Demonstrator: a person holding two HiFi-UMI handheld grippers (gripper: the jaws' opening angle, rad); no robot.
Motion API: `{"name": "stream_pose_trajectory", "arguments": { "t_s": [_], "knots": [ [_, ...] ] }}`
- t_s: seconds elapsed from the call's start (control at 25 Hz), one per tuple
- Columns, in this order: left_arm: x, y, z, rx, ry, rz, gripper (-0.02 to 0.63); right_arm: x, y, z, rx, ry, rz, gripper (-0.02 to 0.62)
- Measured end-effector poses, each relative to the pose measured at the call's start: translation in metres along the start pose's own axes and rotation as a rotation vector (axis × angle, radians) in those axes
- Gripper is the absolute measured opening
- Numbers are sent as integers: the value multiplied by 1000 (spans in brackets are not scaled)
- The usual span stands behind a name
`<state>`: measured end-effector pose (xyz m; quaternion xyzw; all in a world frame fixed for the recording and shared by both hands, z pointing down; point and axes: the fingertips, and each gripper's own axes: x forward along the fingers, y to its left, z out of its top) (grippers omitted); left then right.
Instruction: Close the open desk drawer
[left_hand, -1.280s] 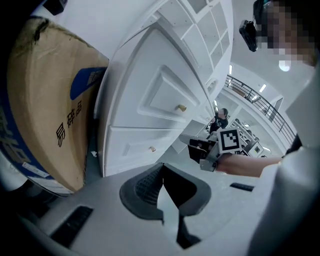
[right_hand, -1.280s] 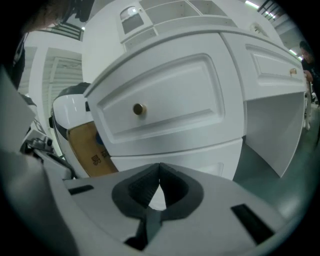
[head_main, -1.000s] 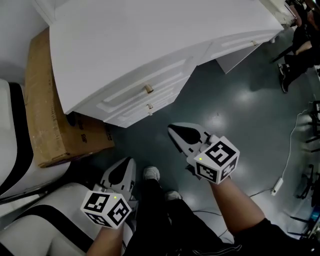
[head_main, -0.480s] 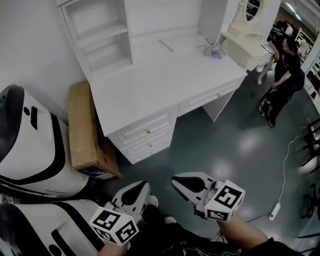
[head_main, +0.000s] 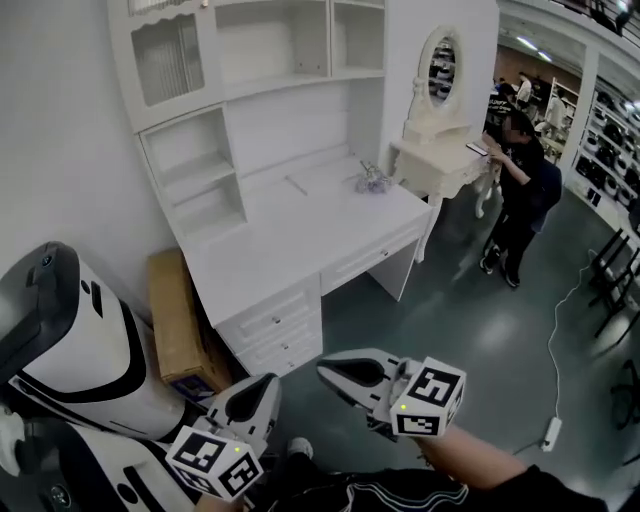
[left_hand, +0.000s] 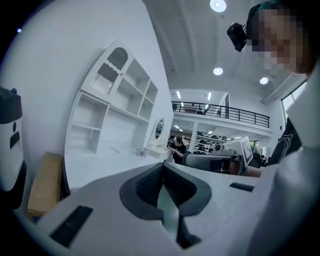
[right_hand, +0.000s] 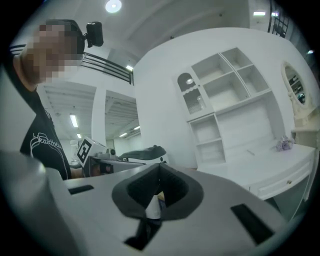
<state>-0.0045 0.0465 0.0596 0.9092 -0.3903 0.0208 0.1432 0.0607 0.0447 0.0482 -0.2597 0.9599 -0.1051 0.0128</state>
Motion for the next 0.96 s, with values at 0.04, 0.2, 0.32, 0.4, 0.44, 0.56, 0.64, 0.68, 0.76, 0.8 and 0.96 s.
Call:
{"name": "stream_pose_trajectory", "arguments": {
  "t_s": [0.04, 0.2, 0.32, 0.4, 0.44, 0.56, 0.64, 0.68, 0.76, 0.8, 0.96],
  "knots": [
    [-1, -6, 6, 3, -13, -13, 5, -5, 3, 8, -5, -11, 3, 6],
    [-10, -19, 17, 9, -50, -28, 5, -14, 16, 21, -32, -34, 13, 6],
    [-12, -25, 21, 9, -59, -35, 5, -20, 19, 23, -13, -51, 14, 6],
    [-11, -30, 21, 5, -56, -48, 5, -24, 19, 23, 11, -58, 17, 6],
    [-10, -31, 21, 1, -56, -56, 5, -24, 19, 23, 16, -59, 16, 6],
    [-10, -32, 24, -1, -65, -71, 5, -23, 19, 21, 7, -55, 6, 6],
    [-10, -31, 26, 8, -68, -74, 5, -22, 19, 21, 1, -53, 3, 6],
    [-9, -31, 28, 10, -68, -75, 5, -22, 19, 22, -2, -53, 1, 6],
    [-9, -33, 31, 12, -69, -77, 5, -24, 19, 25, -5, -54, -2, 6],
    [-9, -34, 32, 12, -70, -77, 5, -25, 19, 27, -6, -57, -3, 6],
    [-14, -33, 35, 18, -78, -72, 5, -28, 18, 29, -7, -69, -13, 6]
  ]
}}
